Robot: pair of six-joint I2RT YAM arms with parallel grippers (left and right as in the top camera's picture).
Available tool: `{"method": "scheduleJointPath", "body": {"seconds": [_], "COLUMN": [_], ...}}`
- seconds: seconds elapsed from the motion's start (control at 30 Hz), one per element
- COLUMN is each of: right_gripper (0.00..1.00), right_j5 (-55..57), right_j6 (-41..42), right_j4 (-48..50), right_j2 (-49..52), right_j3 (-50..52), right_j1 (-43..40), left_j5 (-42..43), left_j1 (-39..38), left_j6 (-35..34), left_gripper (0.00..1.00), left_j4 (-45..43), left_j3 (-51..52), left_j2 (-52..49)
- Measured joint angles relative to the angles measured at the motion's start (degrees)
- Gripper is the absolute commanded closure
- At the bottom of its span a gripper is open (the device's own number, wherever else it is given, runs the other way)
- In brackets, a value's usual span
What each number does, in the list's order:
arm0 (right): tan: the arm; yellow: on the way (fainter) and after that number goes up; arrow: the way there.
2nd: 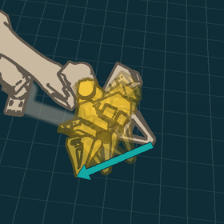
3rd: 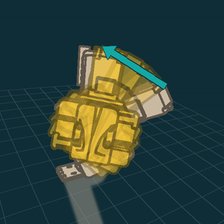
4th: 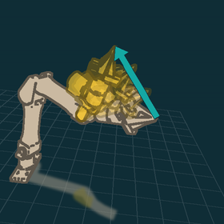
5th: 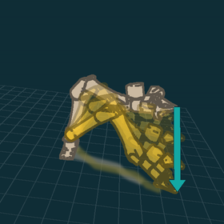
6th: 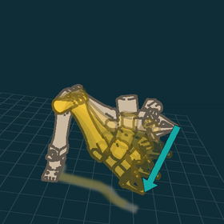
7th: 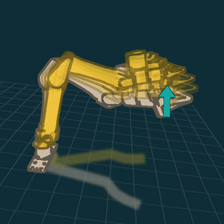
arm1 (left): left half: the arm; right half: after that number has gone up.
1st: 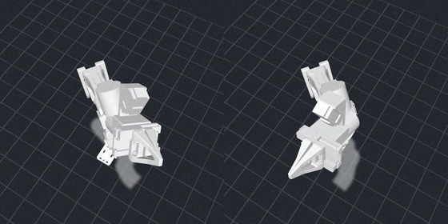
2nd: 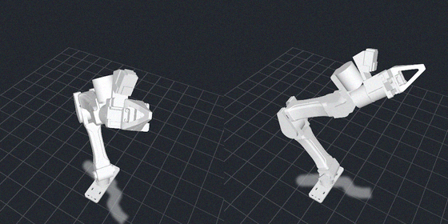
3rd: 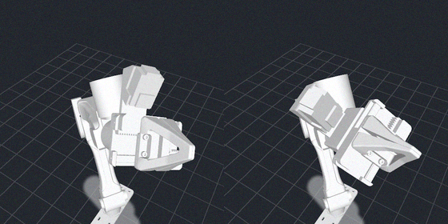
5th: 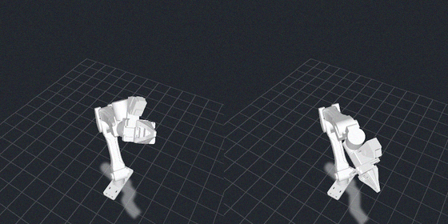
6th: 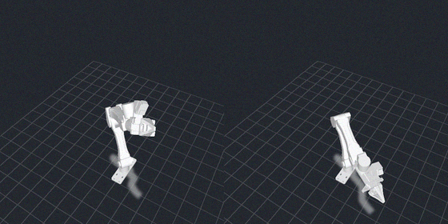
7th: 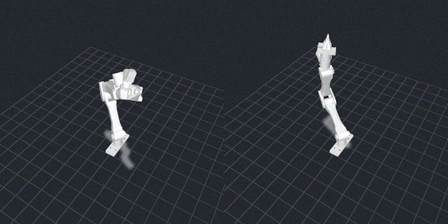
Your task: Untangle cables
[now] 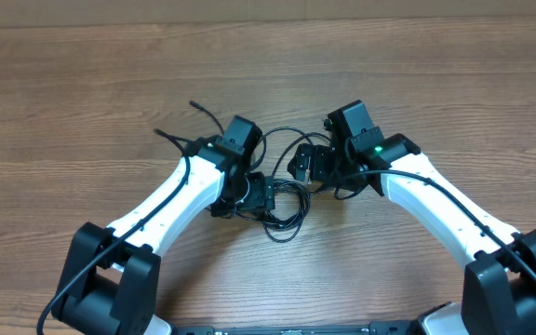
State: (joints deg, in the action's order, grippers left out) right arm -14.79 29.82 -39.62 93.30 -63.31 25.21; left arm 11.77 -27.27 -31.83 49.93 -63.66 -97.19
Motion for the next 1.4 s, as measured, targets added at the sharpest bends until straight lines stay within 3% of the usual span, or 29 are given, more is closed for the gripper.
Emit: {"method": "scheduleJointPath", "body": {"seconds": [0.17,0.43,0.87,1.03,1.2,1.4], "right_gripper": [0.00,0.00,0.00,0.00,0.00,0.00], "right_j5": [0.0,0.0,0.0,0.0,0.0,0.0], "right_j6": [0.0,0.0,0.0,0.0,0.0,0.0], "right_j4": [0.0,0.0,0.0,0.0,0.0,0.0], "right_j2": [0.0,0.0,0.0,0.0,0.0,0.0], "right_j3": [0.0,0.0,0.0,0.0,0.0,0.0], "right_j1": [0.0,0.0,0.0,0.0,0.0,0.0], "left_j5": [0.0,-0.1,-0.5,-0.5,-0.9,-1.4], "left_j1": [-0.5,-0.5,-0.5,-0.5,-0.5,-0.5], "left_j6": [-1.0,-1.7,-4.2,-4.6,-4.7,-4.7], "left_gripper": [0.18,0.28,0.29,0.44,0.42,0.48], "left_j4": [-3.1,-5.7,-10.7,-12.5,-14.1,-13.7], "left_j3": [2.6,3.3,7.7,7.7,7.7,6.5], "left_j2": [0.0,0.0,0.0,0.0,0.0,0.0]}}
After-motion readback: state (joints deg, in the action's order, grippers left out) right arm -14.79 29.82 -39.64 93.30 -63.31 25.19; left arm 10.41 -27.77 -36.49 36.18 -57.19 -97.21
